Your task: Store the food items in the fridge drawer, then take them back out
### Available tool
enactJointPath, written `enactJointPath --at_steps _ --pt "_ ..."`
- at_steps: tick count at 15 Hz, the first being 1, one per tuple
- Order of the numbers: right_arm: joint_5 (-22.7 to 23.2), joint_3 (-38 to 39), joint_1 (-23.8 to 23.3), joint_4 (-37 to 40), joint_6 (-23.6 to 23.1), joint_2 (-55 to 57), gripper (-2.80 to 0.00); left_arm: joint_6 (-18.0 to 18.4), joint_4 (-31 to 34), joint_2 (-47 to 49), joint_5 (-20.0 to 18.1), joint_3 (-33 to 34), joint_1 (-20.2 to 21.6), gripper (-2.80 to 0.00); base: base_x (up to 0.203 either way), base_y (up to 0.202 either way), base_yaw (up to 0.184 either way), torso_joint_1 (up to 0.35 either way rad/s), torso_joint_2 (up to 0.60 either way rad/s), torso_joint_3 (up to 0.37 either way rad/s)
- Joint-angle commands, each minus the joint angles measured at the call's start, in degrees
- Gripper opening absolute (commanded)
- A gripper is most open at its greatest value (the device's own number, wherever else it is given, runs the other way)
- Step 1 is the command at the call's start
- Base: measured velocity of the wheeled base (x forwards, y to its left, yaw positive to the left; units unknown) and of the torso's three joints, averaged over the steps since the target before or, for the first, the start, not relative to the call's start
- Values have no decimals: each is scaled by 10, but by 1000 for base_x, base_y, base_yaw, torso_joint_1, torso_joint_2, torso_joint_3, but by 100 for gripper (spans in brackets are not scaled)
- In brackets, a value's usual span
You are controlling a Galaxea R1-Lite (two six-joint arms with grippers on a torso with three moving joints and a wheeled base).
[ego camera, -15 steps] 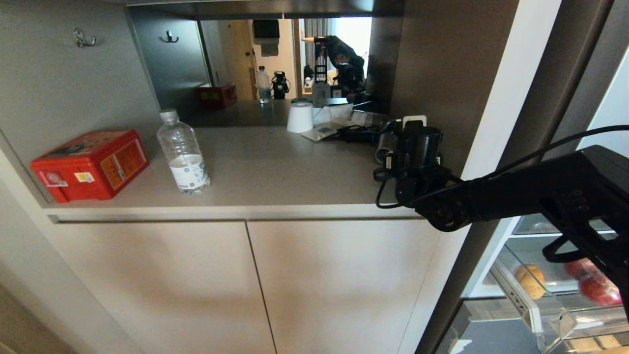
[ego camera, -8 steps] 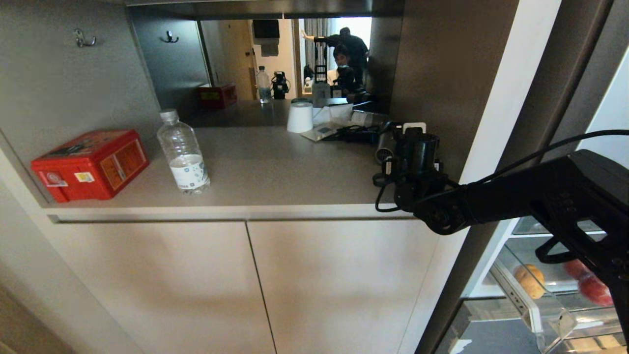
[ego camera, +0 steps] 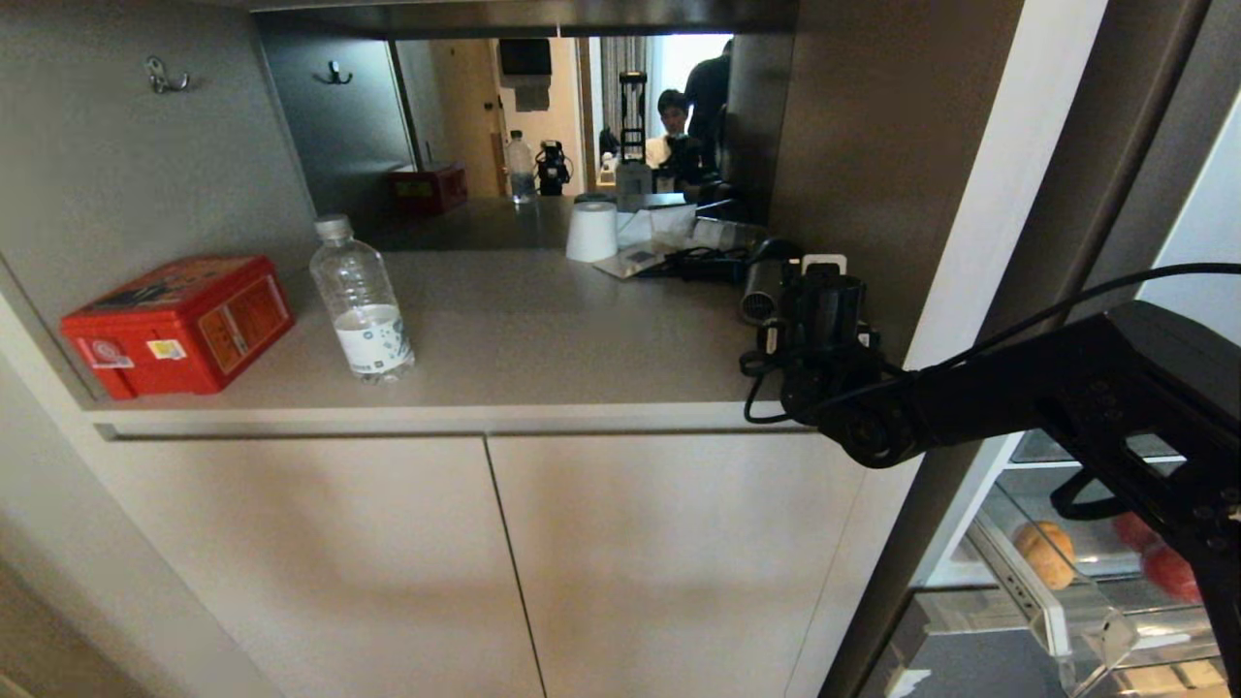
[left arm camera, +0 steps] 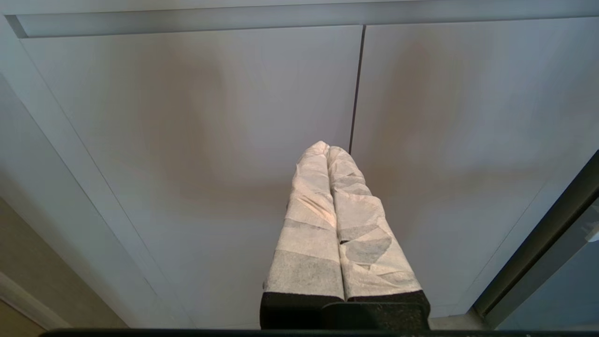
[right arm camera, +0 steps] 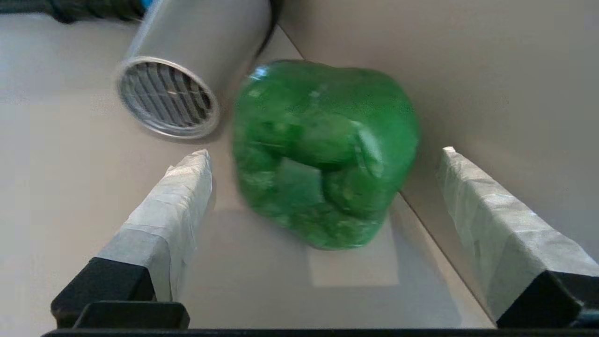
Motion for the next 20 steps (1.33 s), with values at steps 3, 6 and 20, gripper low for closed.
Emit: enactJointPath --at_steps 3,6,20 --pt "0 -2 -11 -3 1 8 0 0 0 0 0 6 0 -280 0 0 0 0 0 0" --pt "3 -6 -13 -3 3 13 0 0 0 0 0 6 0 -280 0 0 0 0 0 0" --pt "9 14 0 -3 9 -11 -280 0 0 0 0 6 0 -280 0 0 0 0 0 0"
